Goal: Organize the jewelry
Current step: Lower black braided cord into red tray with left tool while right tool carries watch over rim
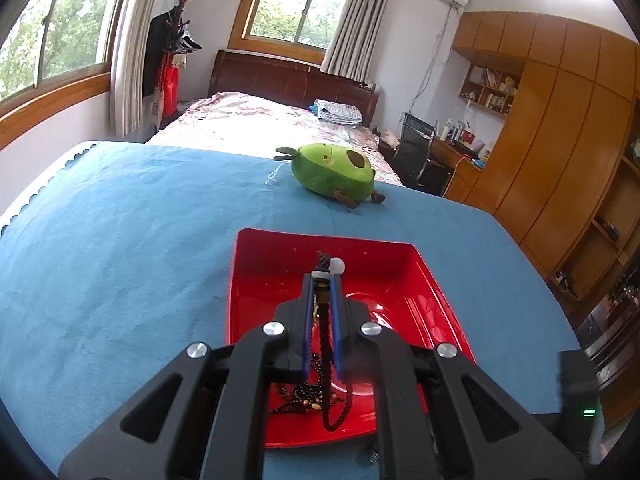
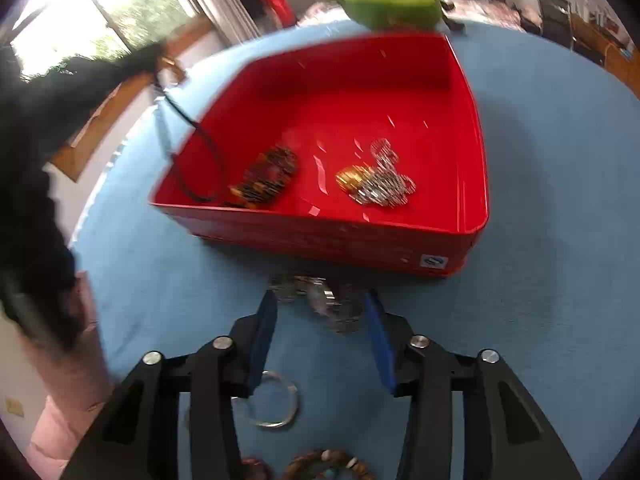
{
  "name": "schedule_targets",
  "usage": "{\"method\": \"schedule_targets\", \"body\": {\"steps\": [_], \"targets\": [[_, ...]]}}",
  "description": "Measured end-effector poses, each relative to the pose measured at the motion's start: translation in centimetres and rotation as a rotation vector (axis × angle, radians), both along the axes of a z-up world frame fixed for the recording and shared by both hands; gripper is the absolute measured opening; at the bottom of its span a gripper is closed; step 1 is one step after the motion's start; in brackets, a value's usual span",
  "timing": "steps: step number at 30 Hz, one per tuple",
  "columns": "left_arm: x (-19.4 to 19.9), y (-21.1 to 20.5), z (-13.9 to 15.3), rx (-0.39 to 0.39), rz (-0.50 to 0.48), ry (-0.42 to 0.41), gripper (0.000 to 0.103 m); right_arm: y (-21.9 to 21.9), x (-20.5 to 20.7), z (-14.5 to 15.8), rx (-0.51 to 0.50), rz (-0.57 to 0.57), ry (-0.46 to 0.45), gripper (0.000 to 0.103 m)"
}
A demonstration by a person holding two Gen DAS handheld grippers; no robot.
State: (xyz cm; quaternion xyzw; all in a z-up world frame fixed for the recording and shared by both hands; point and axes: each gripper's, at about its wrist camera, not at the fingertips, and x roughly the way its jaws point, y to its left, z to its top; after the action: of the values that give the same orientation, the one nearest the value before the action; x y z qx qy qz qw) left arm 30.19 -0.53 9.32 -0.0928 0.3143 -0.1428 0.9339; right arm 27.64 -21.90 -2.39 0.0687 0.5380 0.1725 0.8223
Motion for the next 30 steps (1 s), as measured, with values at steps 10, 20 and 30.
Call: {"method": "schedule_targets", "body": {"steps": [10, 20, 30], "targets": [[0.2, -0.2, -0.1, 0.005, -0.004, 0.006, 0.006, 1.5, 0.9, -2.7, -0.042, 0.049, 0.011, 0.023], [0.3, -0.3, -0.3, 0.002, 0.002, 0.014, 0.006, 1.1, -1.4, 1.3, 0.056, 0.101, -0.058, 0.012], [-0.2, -0.4, -0.3, -0.004, 0.004, -0.015, 0.006, -0.6, -1.2, 8.1, 0.164, 0.068, -0.222, 0.012]]}}
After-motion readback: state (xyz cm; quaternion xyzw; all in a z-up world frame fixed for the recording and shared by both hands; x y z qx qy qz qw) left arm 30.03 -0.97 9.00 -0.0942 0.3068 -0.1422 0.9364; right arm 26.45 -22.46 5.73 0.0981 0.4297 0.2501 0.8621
